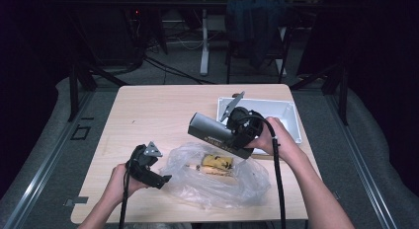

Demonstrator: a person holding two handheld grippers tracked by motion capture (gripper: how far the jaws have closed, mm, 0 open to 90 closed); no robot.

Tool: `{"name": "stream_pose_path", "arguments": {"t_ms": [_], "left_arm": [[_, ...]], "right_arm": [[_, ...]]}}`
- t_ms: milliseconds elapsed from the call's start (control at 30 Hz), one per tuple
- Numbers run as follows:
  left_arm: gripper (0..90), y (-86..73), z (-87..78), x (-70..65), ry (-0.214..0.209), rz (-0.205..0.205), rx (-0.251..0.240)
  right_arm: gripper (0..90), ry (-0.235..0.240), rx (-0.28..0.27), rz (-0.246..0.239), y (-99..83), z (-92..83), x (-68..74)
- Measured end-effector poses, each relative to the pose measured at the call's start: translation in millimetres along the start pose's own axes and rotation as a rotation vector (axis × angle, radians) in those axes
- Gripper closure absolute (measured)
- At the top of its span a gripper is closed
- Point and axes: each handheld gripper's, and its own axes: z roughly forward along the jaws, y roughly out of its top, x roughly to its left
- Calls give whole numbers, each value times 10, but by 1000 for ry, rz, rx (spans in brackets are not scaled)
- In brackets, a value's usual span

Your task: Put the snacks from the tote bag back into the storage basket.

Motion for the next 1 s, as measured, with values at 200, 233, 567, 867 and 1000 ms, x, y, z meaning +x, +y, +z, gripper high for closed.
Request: {"name": "stream_pose_path", "arguments": {"t_ms": [200, 233, 567, 867, 1000], "left_arm": [[80, -29, -62, 28, 2, -13, -9], [78, -33, -72, 35, 3, -11, -8], [72, -133, -117, 103, 10, -43, -17], [66, -202, -135, 162, 22, -73, -28], [61, -230, -143, 194, 21, -80, -31]], "right_arm": [[428, -11, 7, 3, -81, -50, -130], [428, -14, 8, 4, -96, -56, -154], [429, -32, 45, -1, -282, -103, -443], [429, -43, 70, -21, -477, -4, -736], [429, -53, 89, -30, -569, 87, -876]]}}
